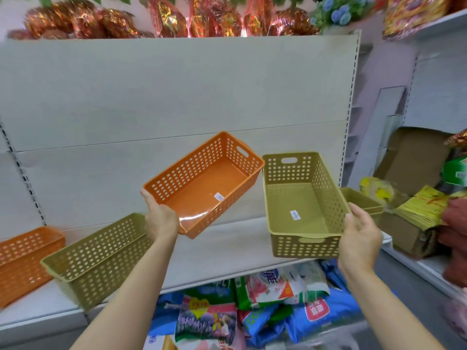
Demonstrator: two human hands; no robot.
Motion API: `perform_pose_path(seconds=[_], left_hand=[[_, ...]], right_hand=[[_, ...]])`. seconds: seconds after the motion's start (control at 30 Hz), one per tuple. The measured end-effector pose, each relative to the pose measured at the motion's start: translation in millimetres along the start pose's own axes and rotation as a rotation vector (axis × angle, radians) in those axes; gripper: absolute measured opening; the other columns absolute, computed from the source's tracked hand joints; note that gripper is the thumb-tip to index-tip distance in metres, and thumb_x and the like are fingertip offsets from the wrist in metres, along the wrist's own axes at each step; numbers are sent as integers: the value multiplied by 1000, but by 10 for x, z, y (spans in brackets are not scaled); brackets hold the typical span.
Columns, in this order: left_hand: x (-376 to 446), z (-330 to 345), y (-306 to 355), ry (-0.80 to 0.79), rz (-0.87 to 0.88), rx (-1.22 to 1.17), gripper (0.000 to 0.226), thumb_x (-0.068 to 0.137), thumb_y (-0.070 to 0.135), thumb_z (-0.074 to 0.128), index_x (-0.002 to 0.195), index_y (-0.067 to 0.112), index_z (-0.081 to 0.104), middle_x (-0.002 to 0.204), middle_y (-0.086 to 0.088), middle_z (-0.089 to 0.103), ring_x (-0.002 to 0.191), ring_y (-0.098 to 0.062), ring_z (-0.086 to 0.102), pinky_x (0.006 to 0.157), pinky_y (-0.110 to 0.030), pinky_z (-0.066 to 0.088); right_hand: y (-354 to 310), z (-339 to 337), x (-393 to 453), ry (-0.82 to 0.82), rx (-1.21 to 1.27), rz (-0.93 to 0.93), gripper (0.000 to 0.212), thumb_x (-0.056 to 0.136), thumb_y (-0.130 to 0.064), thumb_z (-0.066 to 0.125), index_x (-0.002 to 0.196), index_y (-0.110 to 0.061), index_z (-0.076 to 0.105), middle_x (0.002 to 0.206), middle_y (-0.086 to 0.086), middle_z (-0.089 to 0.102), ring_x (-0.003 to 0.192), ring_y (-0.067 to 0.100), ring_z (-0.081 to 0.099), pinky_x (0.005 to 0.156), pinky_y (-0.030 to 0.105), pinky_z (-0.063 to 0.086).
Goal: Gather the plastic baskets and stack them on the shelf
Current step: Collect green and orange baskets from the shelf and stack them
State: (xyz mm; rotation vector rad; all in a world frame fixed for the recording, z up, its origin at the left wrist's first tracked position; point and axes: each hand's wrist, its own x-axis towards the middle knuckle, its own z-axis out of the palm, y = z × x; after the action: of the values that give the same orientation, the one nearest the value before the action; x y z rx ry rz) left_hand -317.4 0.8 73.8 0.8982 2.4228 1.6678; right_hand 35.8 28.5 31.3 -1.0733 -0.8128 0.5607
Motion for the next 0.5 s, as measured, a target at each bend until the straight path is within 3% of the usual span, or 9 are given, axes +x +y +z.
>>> perform_pose_path(seconds=[0.07, 0.13, 0.17, 0.23, 0.3, 0.43, 0.5], left_hand=[[-105, 82, 166, -28, 45, -21, 61, 109, 20, 26, 162, 33, 0, 125, -18, 63, 101, -38, 60, 85, -47, 47], [-178, 211, 334, -88, 80, -71, 62, 109, 22, 30, 162, 34, 0, 140, -16, 58, 118, -41, 58, 95, -49, 46], [-214, 277, 413, -122, 87, -99, 63, 109, 24, 33, 162, 37, 1, 146, -14, 55, 125, -42, 55, 102, -50, 46], [-303, 430, 577, -177, 81, -168, 62, 108, 30, 37, 159, 47, 5, 149, -10, 53, 126, -40, 57, 102, -56, 49], [-453, 590, 748, -214, 94, -238, 58, 108, 34, 38, 155, 54, 10, 147, -6, 55, 124, -37, 59, 99, -58, 51], [-822, 1008, 1095, -234, 204, -141, 54, 108, 36, 35, 157, 50, 16, 143, -7, 59, 123, -38, 59, 101, -54, 50], [-992, 1245, 1253, -242, 220, -53, 53, 109, 35, 33, 159, 47, 16, 140, -10, 61, 123, -39, 58, 102, -49, 49]], right_hand=[[-47, -260, 259, 10, 50, -28, 30, 96, -9, 53, 122, -18, 66, 110, 0, 70, 102, 14, 66, 90, 29, 54], [-113, -572, 573, 9, 89, -51, 30, 95, -7, 54, 119, -19, 67, 97, -11, 73, 89, 2, 66, 83, 18, 54], [-123, -749, 744, 10, 109, -61, 27, 94, -8, 57, 117, -18, 68, 88, -17, 74, 85, -1, 65, 83, 18, 53], [-147, -1106, 1041, 8, 140, -80, 25, 89, -30, 68, 111, -19, 72, 82, -23, 73, 88, 7, 65, 86, 26, 53], [-154, -1413, 1299, -5, 191, -86, 53, 71, -50, 72, 112, -16, 71, 83, -19, 74, 87, 11, 67, 85, 29, 55], [-246, -1850, 1624, -47, 264, -83, 42, 90, -12, 62, 130, 1, 57, 76, -19, 74, 69, -1, 69, 79, 24, 56], [-276, -2055, 1803, -38, 262, -91, 46, 88, -17, 65, 130, 0, 57, 83, -14, 76, 70, 1, 70, 78, 26, 57]])
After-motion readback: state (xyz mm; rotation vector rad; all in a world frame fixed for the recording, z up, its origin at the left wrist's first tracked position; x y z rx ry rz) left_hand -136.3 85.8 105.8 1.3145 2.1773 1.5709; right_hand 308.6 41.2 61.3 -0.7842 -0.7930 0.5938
